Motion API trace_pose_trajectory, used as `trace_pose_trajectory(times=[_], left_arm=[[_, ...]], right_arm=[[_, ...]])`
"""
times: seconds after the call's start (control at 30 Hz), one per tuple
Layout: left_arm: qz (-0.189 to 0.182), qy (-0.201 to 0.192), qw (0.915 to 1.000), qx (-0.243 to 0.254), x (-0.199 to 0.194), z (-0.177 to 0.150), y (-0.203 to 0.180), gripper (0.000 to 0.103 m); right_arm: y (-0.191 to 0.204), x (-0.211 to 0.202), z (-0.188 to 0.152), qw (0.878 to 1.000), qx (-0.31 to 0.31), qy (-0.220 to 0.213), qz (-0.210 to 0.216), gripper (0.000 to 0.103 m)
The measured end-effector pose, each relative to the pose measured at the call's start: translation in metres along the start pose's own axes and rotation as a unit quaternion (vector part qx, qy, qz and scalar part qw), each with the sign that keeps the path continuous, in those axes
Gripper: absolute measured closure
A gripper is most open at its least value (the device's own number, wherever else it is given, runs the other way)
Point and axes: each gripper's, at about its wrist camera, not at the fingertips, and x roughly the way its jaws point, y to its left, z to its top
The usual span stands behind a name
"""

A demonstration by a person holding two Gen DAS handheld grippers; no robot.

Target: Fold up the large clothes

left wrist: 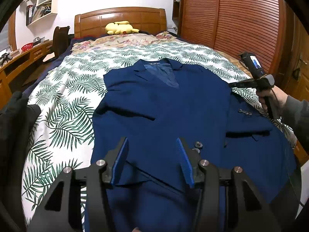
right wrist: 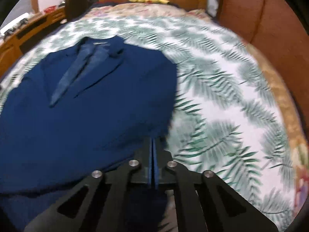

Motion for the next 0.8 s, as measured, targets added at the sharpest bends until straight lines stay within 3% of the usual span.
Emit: trace_pose_trajectory(times=[0.07, 0.13, 0.43, 0.53, 0.67, 0.77, 0.8], left_arm=[[-0.001, -0.002, 1.0, -0.001, -0.001, 0.0, 0.0, 0.053], [0.001, -0.002, 1.0, -0.001, -0.002, 0.0, 0.001, 0.053], [0.004, -0.001, 1.0, 0.001, -0.002, 0.0, 0.0, 0.053], [0.005, 0.0, 1.0, 0.004, -0.002, -0.001, -0.001, 0.053], [0.005, -0.001, 1.0, 0.005, -0.002, -0.001, -0.001, 0.053], [0.005, 0.002, 1.0, 0.006, -0.002, -0.002, -0.001, 0.053], [0.004, 0.002, 1.0, 0.006, -0.003, -0.002, -0.001, 0.053]], right_arm=[[-0.016, 0.002, -0.001, 0.999, 0.025, 0.003, -0.025, 0.103], [-0.026, -0.001, -0.002, 0.999, 0.043, -0.001, -0.02, 0.103], [-0.01, -0.052, -0.028, 0.999, 0.004, -0.035, 0.039, 0.103], [0.006, -0.072, -0.053, 0.996, -0.013, -0.036, 0.077, 0.103], [0.02, -0.091, -0.087, 0.995, -0.022, -0.024, 0.094, 0.101], [0.029, -0.099, -0.11, 0.995, -0.034, -0.014, 0.094, 0.095], [0.031, -0.1, -0.116, 0.995, -0.034, -0.01, 0.097, 0.085]])
